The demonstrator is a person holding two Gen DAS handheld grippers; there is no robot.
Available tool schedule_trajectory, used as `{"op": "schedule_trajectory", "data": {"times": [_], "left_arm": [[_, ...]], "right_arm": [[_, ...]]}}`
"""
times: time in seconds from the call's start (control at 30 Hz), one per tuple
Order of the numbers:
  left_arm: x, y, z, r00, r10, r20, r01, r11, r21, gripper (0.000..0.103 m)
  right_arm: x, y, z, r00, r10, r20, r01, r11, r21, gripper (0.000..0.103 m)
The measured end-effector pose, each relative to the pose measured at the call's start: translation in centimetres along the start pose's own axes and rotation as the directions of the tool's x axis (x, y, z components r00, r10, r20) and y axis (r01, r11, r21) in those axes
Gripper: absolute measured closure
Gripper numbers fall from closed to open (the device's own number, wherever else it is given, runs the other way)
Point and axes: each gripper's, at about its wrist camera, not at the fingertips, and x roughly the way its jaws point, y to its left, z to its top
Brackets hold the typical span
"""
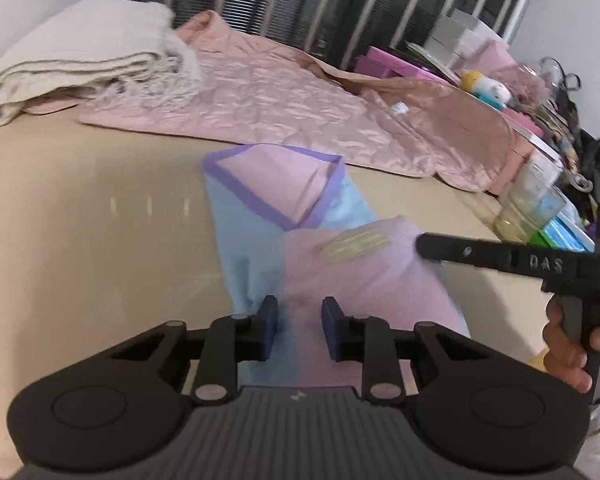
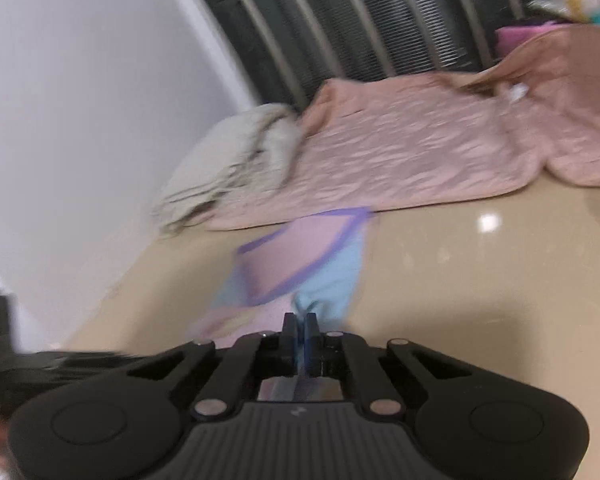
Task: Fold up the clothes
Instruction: 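Grasp the folded pink bundle's edges with both grippers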
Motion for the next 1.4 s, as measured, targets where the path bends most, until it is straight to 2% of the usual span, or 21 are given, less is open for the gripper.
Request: {"op": "schedule_trajectory", "data": {"times": [0.1, 0.13, 0.2, 0.23, 0.3, 0.33, 0.37, 0.43, 0.47, 0.5, 0.53, 0.57, 0.63, 0.73, 0.83, 0.93, 0.97, 1.0, 1.1, 1.27, 1.4], "left_arm": [[-1.5, -0.1, 0.1, 0.998, -0.018, 0.062, 0.018, 1.0, 0.007, 0.06], [-1.8, -0.3, 0.2, 0.997, -0.014, 0.079, 0.012, 1.0, 0.029, 0.056], [-1.7, -0.8, 0.3, 0.996, 0.006, 0.086, -0.011, 0.998, 0.059, 0.051], [-1.3, -1.0, 0.4, 0.997, 0.012, 0.075, -0.017, 0.998, 0.068, 0.051], [0.0, -1.1, 0.5, 1.0, 0.018, 0.013, -0.019, 0.997, 0.075, 0.053], [0.1, -0.9, 0.6, 1.0, 0.019, 0.0, -0.019, 0.997, 0.074, 0.053], [-0.2, -0.6, 0.8, 1.0, 0.019, 0.006, -0.02, 0.997, 0.07, 0.053], [-1.2, 0.5, 1.8, 0.999, 0.037, 0.04, -0.039, 0.998, 0.054, 0.052], [-1.5, 1.1, 2.7, 0.997, 0.056, 0.053, -0.058, 0.997, 0.041, 0.049], [-1.3, 1.7, 3.8, 0.996, 0.07, 0.056, -0.072, 0.997, 0.036, 0.037], [-0.9, 2.2, 5.0, 0.995, 0.083, 0.058, -0.085, 0.996, 0.031, 0.031], [0.0, 2.7, 6.3, 0.994, 0.092, 0.056, -0.094, 0.995, 0.026, 0.027], [2.3, 3.7, 8.6, 0.99, 0.133, 0.041, -0.132, 0.991, -0.007, 0.028], [6.2, 4.4, 11.2, 0.985, 0.174, -0.003, -0.174, 0.984, -0.02, 0.031], [7.7, 4.8, 11.7, 0.985, 0.174, -0.018, -0.174, 0.984, -0.03, 0.043], [8.4, 5.1, 11.7, 0.986, 0.164, -0.024, -0.165, 0.985, -0.044, 0.08], [8.7, 5.2, 11.6, 0.987, 0.16, -0.026, -0.161, 0.986, -0.049, 0.099], [8.9, 5.2, 11.6, 0.987, 0.157, -0.028, -0.158, 0.986, -0.054, 0.1], [9.3, 5.5, 11.6, 0.989, 0.143, -0.027, -0.145, 0.987, -0.069, 0.101], [4.1, 4.5, 10.5, 0.998, 0.041, 0.041, -0.038, 0.996, -0.081, 0.101], [-2.1, 1.3, 5.5, 0.996, -0.002, 0.087, 0.0, 1.0, 0.023, 0.101]], "right_arm": [[-0.9, 1.0, -0.4, 0.995, -0.082, 0.055, 0.086, 0.995, -0.059, 0.097], [-2.3, 1.8, -0.6, 0.993, -0.025, 0.116, 0.037, 0.994, -0.1, 0.096], [-2.9, 3.3, -0.7, 0.991, 0.069, 0.115, -0.047, 0.982, -0.184, 0.093], [-3.1, 4.0, -0.7, 0.987, 0.115, 0.109, -0.088, 0.97, -0.226, 0.091], [-1.3, 4.8, -1.1, 0.996, 0.083, 0.04, -0.069, 0.962, -0.264, 0.09], [0.2, 4.7, -1.4, 1.0, 0.018, -0.009, -0.02, 0.963, -0.267, 0.09], [1.2, 4.4, -1.7, 0.998, -0.027, -0.054, 0.012, 0.963, -0.269, 0.089], [0.7, 3.8, -1.1, 0.998, -0.002, -0.058, -0.012, 0.968, -0.251, 0.088], [0.1, 3.8, 0.2, 0.998, 0.01, -0.069, -0.026, 0.971, -0.238, 0.087], [-0.9, 3.6, 1.4, 0.999, 0.026, -0.046, -0.036, 0.973, -0.23, 0.086], [-0.1, 3.2, 3.0, 0.999, -0.001, -0.042, -0.008, 0.975, -0.221, 0.078], [0.8, 2.7, 4.6, 0.999, -0.032, -0.039, 0.023, 0.977, -0.211, 0.068], [2.6, 1.7, 7.9, 0.995, -0.092, -0.034, 0.084, 0.978, -0.192, 0.067], [7.5, 0.4, 11.3, 0.975, -0.202, -0.093, 0.183, 0.966, -0.182, 0.068], [11.3, -1.0, 12.2, 0.966, -0.195, -0.172, 0.173, 0.976, -0.131, 0.07], [13.5, -1.7, 11.9, 0.952, -0.221, -0.211, 0.204, 0.974, -0.101, 0.072], [13.2, -1.8, 11.6, 0.958, -0.213, -0.193, 0.198, 0.975, -0.098, 0.09], [13.0, -1.9, 11.4, 0.959, -0.201, -0.2, 0.186, 0.978, -0.092, 0.103], [11.3, -1.7, 10.8, 0.97, -0.152, -0.189, 0.137, 0.986, -0.091, 0.102], [4.7, 0.1, 10.4, 0.996, -0.043, -0.082, 0.031, 0.989, -0.144, 0.102], [-2.2, 1.6, 7.3, 0.996, 0.059, -0.066, -0.07, 0.98, -0.185, 0.102]]}}
